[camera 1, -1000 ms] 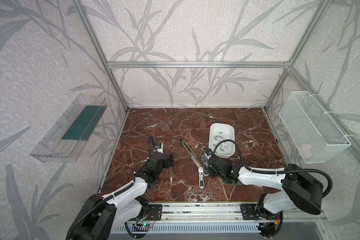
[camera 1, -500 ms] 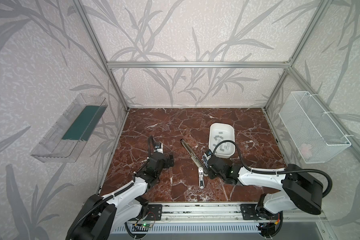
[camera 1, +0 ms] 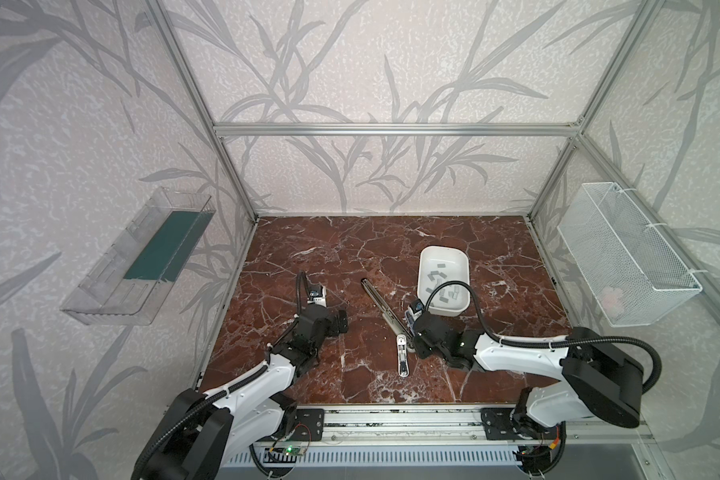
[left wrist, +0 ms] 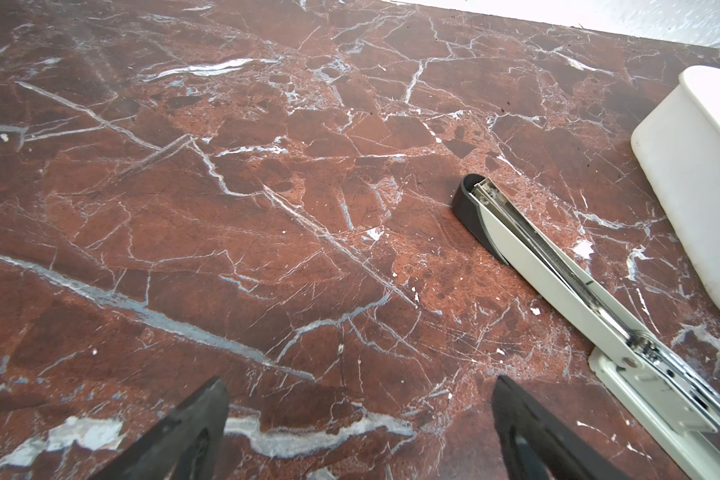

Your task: Load the staples into the stapler

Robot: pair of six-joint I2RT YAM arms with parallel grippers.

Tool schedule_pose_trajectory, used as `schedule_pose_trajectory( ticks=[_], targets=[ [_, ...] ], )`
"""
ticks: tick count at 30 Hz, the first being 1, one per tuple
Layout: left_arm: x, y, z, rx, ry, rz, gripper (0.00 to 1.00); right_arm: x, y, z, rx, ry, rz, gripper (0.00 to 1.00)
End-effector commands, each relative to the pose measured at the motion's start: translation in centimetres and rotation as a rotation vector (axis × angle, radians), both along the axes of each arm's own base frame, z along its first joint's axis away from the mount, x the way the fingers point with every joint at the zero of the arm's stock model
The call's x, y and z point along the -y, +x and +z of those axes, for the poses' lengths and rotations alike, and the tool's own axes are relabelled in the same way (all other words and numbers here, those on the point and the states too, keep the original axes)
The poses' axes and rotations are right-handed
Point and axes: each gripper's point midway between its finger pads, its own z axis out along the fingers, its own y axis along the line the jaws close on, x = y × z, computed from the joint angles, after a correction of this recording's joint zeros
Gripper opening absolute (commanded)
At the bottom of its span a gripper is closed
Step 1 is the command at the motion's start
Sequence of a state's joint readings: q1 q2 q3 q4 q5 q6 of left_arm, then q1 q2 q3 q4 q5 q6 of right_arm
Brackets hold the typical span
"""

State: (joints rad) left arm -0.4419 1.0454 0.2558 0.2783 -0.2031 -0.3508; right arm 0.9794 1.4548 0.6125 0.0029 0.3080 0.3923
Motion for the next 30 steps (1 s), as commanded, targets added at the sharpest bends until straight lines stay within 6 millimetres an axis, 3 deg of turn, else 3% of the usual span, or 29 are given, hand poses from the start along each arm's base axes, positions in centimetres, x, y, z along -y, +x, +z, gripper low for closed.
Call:
schedule_pose_trajectory(
  ticks=[1,8,30],
  targets=[
    [0.2,0.7,1.1,0.024,-0.017,0.008,0.99,-0.6,0.7,0.8,0.036,-0.010,0.009,0.00],
    [0.1,0.7,1.1,0.023,-0.016,0.009,0.99,-1.2,1.2,1.6,0.074,-0.016,0.043,0.00],
    [0.2,0.8,1.1,0.022,-0.014,0.008,0.99,-1.1,1.4,0.1,0.062,-0.059,0.079,0.00]
  ],
)
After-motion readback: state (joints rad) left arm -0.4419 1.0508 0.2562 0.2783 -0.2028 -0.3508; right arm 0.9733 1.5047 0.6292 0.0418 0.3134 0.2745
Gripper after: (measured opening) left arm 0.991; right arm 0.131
